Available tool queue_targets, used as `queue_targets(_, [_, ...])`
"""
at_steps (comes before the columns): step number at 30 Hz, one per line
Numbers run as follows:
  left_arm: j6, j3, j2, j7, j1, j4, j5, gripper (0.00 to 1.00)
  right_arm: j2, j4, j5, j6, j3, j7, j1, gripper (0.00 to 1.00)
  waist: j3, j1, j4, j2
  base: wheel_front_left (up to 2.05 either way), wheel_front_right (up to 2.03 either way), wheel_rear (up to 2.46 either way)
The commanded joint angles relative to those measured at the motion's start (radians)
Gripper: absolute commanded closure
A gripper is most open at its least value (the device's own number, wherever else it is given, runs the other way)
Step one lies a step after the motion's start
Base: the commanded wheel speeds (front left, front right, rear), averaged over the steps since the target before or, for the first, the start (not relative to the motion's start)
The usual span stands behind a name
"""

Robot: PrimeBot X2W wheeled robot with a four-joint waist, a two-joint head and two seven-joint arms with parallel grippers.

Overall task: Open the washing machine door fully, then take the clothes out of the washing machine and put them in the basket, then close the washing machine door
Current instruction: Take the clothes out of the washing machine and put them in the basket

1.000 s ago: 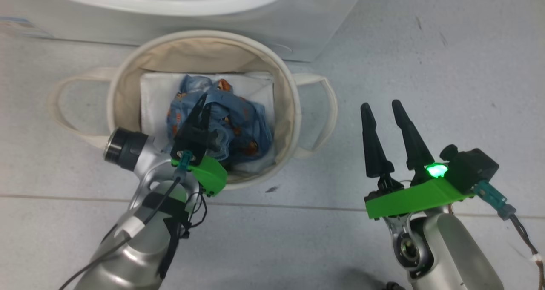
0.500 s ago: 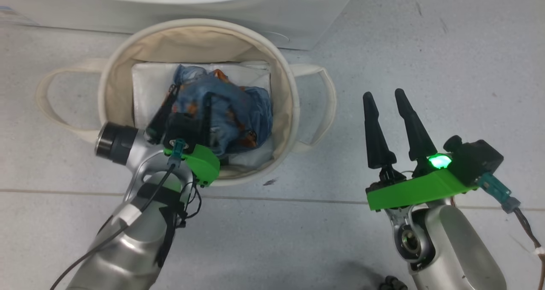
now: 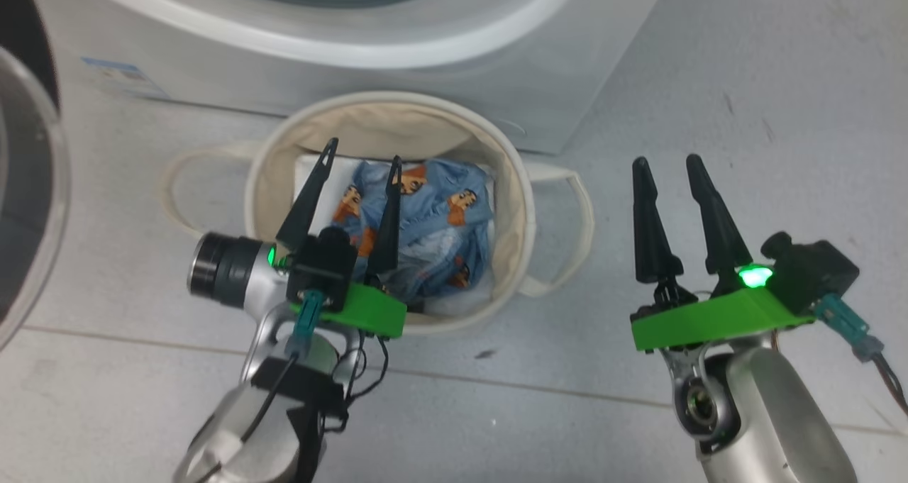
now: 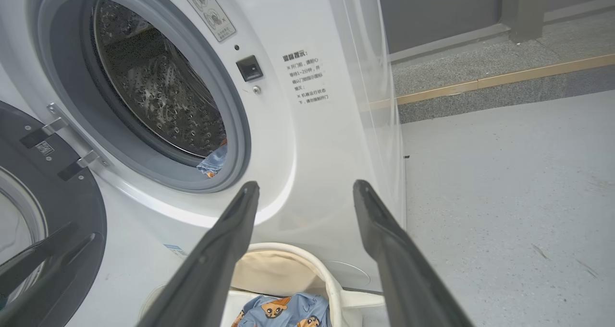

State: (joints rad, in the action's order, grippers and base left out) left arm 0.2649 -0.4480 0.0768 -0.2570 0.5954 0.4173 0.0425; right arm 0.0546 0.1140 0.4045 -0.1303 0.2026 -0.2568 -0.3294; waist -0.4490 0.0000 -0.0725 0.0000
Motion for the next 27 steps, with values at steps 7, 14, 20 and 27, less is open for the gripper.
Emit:
queue_targets(7, [0.016, 0.061, 0.013, -0.005, -0.149, -0.229, 0.014, 0.0, -0.004, -0.021, -0.012, 0.0, 0.021, -0.005, 0.072, 0.0, 0.135, 0.0, 0.07, 0.0, 0.0, 0.0, 0.0])
queue_targets(14, [0.026, 0.082, 0.018, -0.005, -0.288, -0.297, 0.012, 0.0, -0.004, -0.012, -0.001, 0.0, 0.01, -0.005, 0.134, 0.0, 0.24, 0.0, 0.102, 0.0, 0.0, 0.0, 0.0])
queue_targets(20, [0.026, 0.128, 0.017, -0.005, -0.376, -0.284, 0.032, 0.0, -0.004, 0.004, -0.008, 0.0, 0.014, -0.005, 0.185, 0.0, 0.306, 0.0, 0.102, 0.0, 0.0, 0.0, 0.0])
queue_targets(27, [0.009, 0.171, 0.006, -0.005, -0.44, -0.249, 0.048, 0.0, -0.004, 0.047, -0.005, 0.0, 0.009, -0.005, 0.223, 0.0, 0.333, 0.0, 0.096, 0.0, 0.0, 0.0, 0.0])
